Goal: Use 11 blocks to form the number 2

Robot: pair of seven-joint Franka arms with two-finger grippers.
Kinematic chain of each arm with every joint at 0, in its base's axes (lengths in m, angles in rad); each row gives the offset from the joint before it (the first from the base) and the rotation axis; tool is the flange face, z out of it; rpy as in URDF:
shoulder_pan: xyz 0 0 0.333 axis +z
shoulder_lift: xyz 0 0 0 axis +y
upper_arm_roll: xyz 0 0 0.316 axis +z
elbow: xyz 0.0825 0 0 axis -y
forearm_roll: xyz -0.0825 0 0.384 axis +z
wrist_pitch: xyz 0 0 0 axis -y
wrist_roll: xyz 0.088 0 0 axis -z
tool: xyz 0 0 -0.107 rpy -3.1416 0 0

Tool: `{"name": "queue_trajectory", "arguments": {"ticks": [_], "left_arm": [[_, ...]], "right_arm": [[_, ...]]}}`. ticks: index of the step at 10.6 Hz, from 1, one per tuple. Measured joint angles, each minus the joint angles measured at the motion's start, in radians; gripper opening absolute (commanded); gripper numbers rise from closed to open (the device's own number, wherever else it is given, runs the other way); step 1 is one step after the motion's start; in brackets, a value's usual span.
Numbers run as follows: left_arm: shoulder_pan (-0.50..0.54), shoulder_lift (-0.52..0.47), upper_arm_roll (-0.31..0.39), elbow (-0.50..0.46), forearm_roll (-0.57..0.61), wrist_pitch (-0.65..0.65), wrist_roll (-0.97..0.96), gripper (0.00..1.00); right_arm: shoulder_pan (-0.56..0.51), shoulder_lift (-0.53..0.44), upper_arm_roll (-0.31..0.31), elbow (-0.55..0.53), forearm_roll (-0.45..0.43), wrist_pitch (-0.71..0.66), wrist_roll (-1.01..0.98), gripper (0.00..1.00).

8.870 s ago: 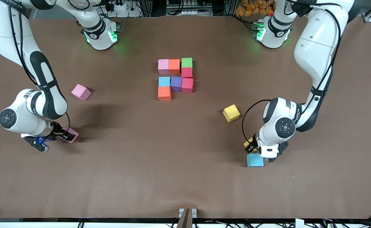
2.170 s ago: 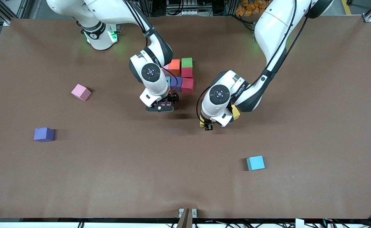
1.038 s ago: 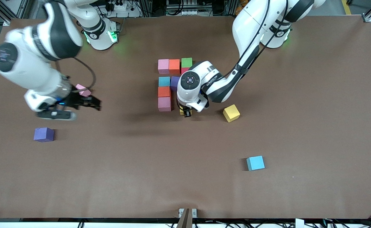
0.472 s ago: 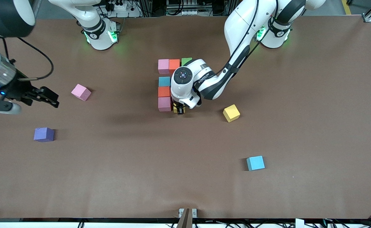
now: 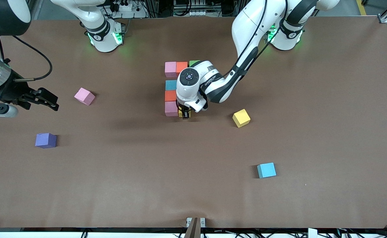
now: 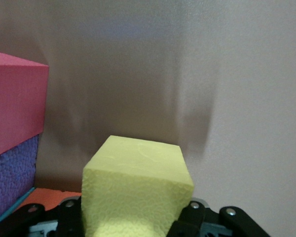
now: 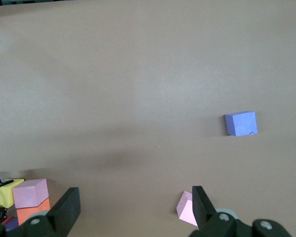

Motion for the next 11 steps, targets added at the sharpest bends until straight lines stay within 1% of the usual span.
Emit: {"name": "queue_trajectory", "arguments": {"ticks": [2,5,6,11], "left_arm": [[-0.001,0.001,0.001,0.002,0.0,0.009,0.0,0.03],[-0.002,0.004,0.005,0.003,0.0,0.015,0.0,0.03],[-0.003,0.006,0.01,0.003,0.0,0.02,0.0,0.03],[-0.015,0.01,0.025,0.005,0.0,0.029,0.0,0.03]], "right_arm": [[-0.047,0.0,0.0,0.009,0.0,-0.01,-0.013,1.0],[-0.188,-0.001,-0.001,0.039,0.0,-0.119,-0.139,1.0],[-0.215,-0.001,-0.001,0.055,0.001,-0.14,-0.162,1.0],[-0.216,-0.001,0.031,0.075,0.003,-0.169,-0.187,1.0]]}}
